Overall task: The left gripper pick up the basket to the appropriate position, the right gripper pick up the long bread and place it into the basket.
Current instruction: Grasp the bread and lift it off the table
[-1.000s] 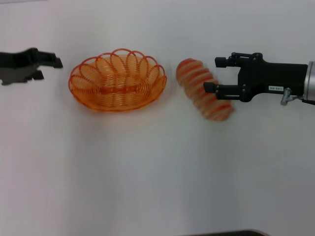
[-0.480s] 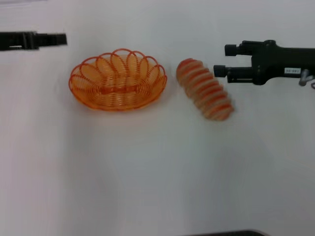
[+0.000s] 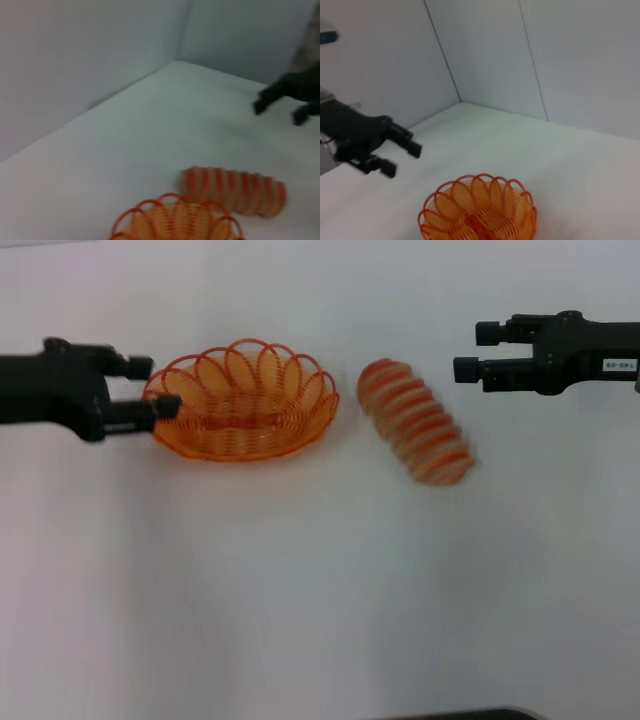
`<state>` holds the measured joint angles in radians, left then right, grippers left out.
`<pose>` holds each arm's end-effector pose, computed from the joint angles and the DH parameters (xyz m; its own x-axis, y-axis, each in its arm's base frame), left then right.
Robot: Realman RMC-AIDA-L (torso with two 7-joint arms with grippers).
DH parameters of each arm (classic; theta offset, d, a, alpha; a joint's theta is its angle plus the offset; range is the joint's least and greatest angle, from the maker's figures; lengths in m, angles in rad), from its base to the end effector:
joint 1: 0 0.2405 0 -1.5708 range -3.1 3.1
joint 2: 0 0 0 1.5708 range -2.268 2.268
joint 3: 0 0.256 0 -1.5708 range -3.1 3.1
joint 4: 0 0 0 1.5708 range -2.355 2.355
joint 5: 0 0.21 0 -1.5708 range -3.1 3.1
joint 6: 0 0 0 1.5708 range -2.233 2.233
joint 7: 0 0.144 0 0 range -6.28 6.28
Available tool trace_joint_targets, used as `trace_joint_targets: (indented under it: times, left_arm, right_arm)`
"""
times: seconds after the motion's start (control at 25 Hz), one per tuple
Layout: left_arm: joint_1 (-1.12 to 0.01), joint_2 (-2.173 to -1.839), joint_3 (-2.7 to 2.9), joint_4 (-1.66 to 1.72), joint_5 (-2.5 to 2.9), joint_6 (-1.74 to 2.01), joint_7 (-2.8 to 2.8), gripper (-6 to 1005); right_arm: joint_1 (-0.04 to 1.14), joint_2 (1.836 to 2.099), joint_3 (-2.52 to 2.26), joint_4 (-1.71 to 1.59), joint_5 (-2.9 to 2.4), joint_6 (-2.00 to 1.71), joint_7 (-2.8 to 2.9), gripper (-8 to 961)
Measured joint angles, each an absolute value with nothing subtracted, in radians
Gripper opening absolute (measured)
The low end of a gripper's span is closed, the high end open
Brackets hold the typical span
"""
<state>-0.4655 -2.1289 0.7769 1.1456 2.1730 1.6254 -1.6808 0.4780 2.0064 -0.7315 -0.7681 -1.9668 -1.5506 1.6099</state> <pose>-0.2397 0.3331 0.0421 0.8893 0.3489 0.2957 0.4249 -0.8695 -0.2518 0.2786 0.3369 0.0440 0.7408 -0.4581 -0.4913 -0.5950 -0.7869 -0.1635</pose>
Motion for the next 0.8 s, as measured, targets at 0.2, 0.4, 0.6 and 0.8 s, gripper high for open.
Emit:
trace_joint_targets:
  times: [0.2,0.4,0.6,0.8]
  left_arm:
    - [-0.459,-2.121,0.671,1.078,2.149,1.732,-1.541,579]
    - [-0.444,-2.109,0.581,1.031,2.142,1.775,-1.49,540]
    - [-0.422,-2.112,0.578,1.022,2.151,1.742,-1.506,546]
    - [-0.406,-2.123,0.585,1.015,2.153,1.713,-1.516,608]
  right_arm:
    - [0.483,1.997,-0.733,-0.804,-2.021,-1.569,1.662,724]
    - [0.496,1.998,-0.733,-0.828,-2.069,-1.597,1.679,716]
    - [0.513,1.995,-0.733,-0.83,-2.105,-1.593,1.699,707]
    - [0.538,1.996,-0.733,-0.834,-2.154,-1.571,1.751,698]
